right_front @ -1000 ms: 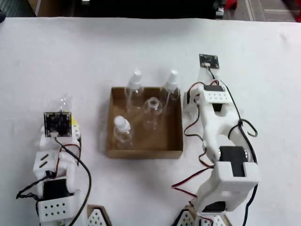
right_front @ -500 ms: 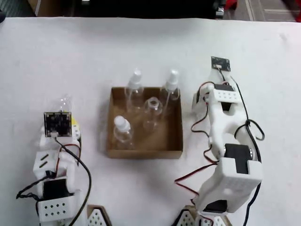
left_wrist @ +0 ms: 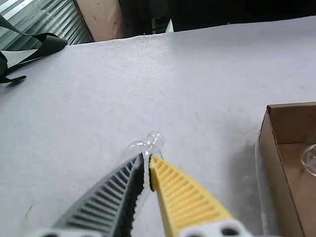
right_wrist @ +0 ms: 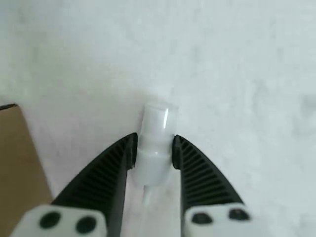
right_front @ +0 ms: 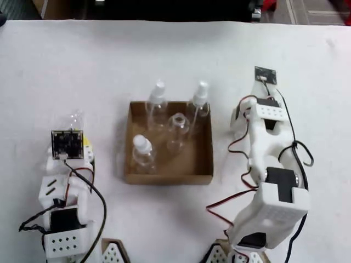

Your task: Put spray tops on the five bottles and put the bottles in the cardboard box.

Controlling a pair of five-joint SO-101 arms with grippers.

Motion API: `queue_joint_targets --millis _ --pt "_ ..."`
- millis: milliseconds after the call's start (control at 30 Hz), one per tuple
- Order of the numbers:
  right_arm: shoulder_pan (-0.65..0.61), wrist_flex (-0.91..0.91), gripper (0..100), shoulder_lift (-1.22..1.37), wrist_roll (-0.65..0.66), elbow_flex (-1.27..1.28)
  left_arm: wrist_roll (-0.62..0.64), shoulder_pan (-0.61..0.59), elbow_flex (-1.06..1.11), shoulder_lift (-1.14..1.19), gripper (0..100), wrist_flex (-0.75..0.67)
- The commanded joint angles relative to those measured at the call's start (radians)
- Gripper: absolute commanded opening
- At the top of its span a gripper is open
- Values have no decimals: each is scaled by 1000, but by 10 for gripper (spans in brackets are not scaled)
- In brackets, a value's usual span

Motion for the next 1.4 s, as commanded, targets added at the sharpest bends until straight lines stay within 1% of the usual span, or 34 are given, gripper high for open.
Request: queue_joint_targets --millis 0,133,267,400,633,1033,1233,1367 --pt "30 1 18 -8 9 -60 -14 10 -12 -19 25 -23" --pt "24 1 17 -7 9 -60 -14 10 -12 -19 25 -23" --pt "28 -47 17 -2 9 -52 -14 10 -12 -19 25 -23" --pt "24 -51 17 44 9 -66 -14 10 -12 -19 25 -23" --pt "31 4 17 90 11 -135 -14 10 -12 -19 25 -23" --pt "31 28 19 90 11 -143 -14 10 -12 -19 25 -25" --pt "31 31 122 90 8 -143 -14 10 -12 -19 25 -23" --pt "31 31 130 90 8 -141 -14 10 -12 -19 25 -23"
